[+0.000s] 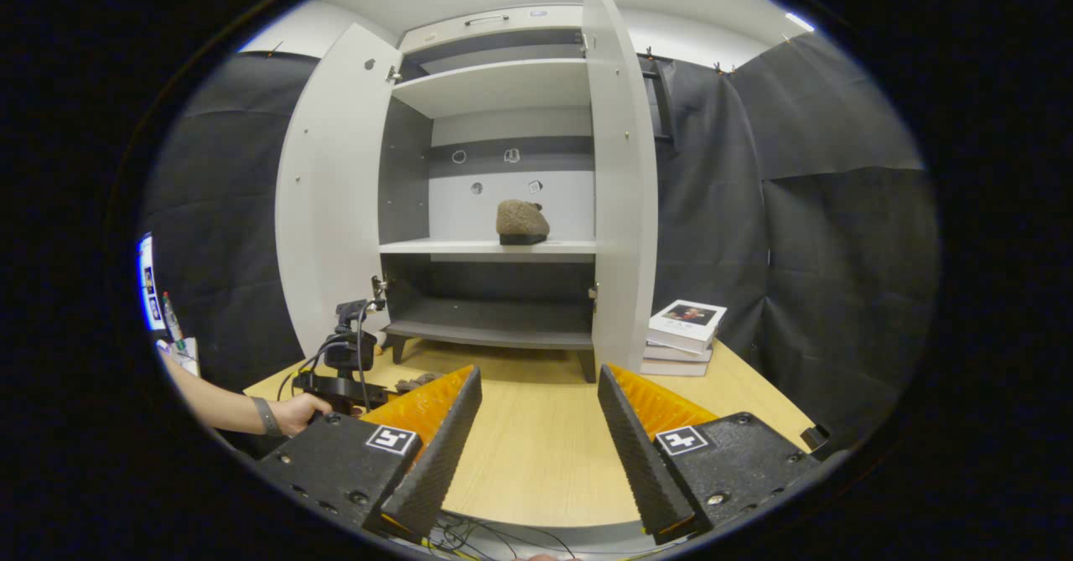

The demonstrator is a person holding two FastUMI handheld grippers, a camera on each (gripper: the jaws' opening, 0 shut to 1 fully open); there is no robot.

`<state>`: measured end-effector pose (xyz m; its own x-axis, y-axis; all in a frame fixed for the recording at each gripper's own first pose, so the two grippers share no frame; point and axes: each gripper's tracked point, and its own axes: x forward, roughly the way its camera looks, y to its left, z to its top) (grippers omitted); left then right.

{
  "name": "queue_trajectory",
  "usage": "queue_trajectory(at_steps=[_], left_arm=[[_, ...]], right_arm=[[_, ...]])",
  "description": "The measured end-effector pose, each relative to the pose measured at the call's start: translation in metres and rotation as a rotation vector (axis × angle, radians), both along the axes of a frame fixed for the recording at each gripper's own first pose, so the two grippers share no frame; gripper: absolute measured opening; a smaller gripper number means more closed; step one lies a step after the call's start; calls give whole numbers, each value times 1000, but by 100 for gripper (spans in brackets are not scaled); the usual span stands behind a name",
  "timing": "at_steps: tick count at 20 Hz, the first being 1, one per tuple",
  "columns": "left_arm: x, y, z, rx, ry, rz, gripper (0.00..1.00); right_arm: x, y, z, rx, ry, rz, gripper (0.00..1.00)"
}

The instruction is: Grab one shoe with the right hand and put it into the shoe cabinet, grab the other shoe with the left hand and put it into the shoe cabinet; then close the right door with the right hand and the left door with the left hand.

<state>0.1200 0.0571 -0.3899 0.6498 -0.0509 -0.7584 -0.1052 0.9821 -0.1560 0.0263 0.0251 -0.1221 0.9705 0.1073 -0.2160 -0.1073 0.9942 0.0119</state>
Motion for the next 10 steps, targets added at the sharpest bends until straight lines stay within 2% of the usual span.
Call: queue_trajectory(at_steps=[2,3,4,5,6,9,10], left_arm=[[0,-9,-1,-34,-2,-17,66],[0,-10,-1,-27,-1,-16,48],[0,-7,-1,-12,-5,-15,45],[3,-4,-1,-19,-19,2,53],[4,1,-1,-21,-26,28,28],[7,7,7,-19,-55,113,6],[4,10,11,8,-56,120,4]], right_arm=[[2,-4,-5,-4,16,-6,89],[2,-4,-6,1,26,-3,89],[4,-3,-8,5,33,-1,89],[6,-4,-9,8,37,0,89],[7,-4,-9,11,39,3,90],[11,1,-11,18,49,20,89],[13,5,-10,21,51,32,90]])
